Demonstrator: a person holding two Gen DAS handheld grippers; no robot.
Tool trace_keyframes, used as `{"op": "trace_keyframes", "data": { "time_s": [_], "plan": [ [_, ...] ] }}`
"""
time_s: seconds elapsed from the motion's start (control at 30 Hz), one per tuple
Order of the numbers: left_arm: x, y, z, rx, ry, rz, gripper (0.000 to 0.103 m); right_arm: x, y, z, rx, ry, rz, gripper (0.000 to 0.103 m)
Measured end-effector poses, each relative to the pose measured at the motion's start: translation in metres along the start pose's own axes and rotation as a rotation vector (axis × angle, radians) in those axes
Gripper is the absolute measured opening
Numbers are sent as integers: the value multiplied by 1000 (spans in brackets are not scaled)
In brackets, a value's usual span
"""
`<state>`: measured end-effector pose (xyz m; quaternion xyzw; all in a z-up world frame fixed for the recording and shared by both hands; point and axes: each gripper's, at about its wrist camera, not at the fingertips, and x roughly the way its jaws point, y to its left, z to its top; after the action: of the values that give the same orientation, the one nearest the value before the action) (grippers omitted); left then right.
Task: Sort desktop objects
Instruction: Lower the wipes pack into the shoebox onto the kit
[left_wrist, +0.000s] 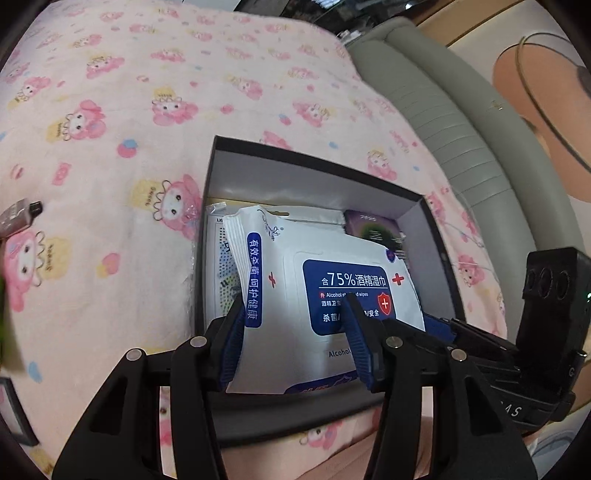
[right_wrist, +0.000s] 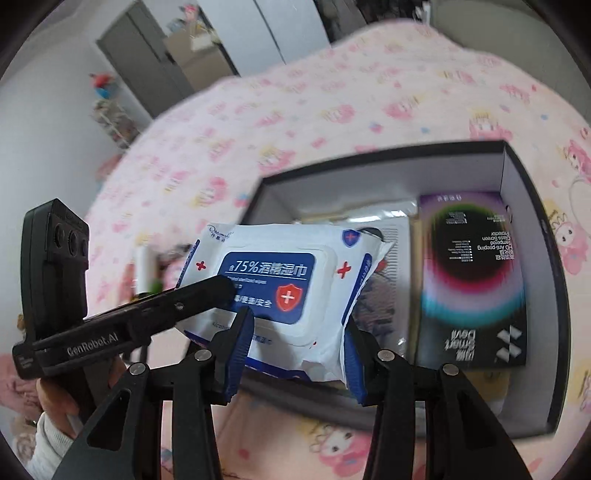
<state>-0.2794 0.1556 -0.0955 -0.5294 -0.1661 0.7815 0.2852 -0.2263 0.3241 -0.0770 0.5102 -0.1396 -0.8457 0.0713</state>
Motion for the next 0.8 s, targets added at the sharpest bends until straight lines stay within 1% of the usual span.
{"op": "trace_keyframes", "data": {
  "time_s": [0.07,0.2,0.27,0.33,0.4,0.47,0.53,0.6,0.67,0.7,0.8],
  "plan": [
    [12,-4,5,-4,24,37,50,15,-9,14,12,40,-29,42],
    [36,6,17,-87,75,96,50,38,-28,34,64,123,-36,42],
    [43,4,21,-77,81,143,51,50,-36,38,82,154,-43,42],
    [46,0,24,-53,90,169,54,56,-43,39,113,170,-41,42],
    [45,0,25,-52,99,175,55,53,-48,38,125,147,-59,42],
    [40,0,25,-46,95,185,54,41,-47,35,104,98,-62,42],
    [30,-1,24,-21,69,187,54,27,-47,31,90,49,-55,42],
    [18,-4,21,5,37,227,54,16,-48,27,78,20,-44,42],
    [9,-9,18,47,17,242,54,6,-48,20,62,12,-35,42],
    [6,-11,15,66,24,238,54,3,-47,16,49,18,-37,42],
    [3,-20,1,132,85,242,54,2,-41,7,-5,55,-47,42]
  ]
}}
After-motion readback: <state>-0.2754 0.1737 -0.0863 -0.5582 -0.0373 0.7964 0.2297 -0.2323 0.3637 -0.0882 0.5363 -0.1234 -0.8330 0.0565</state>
